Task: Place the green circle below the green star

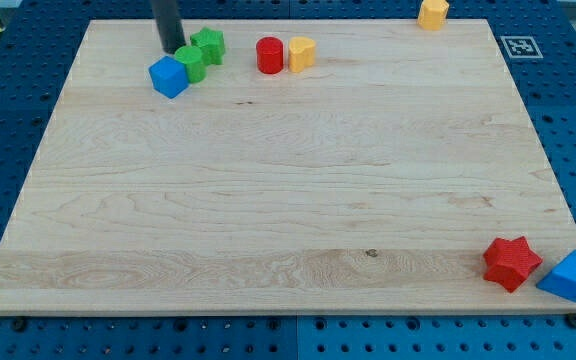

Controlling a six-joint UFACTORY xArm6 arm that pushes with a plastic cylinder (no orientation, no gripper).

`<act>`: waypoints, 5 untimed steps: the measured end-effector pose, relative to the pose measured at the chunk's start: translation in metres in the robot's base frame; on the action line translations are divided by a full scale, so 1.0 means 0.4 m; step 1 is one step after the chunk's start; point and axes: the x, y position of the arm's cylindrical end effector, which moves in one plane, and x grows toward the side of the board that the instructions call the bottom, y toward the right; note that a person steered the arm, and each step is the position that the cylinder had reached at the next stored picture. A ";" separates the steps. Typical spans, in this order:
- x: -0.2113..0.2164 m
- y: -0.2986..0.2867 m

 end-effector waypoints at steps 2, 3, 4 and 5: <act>0.150 -0.077; 0.220 -0.086; 0.226 -0.090; 0.226 -0.099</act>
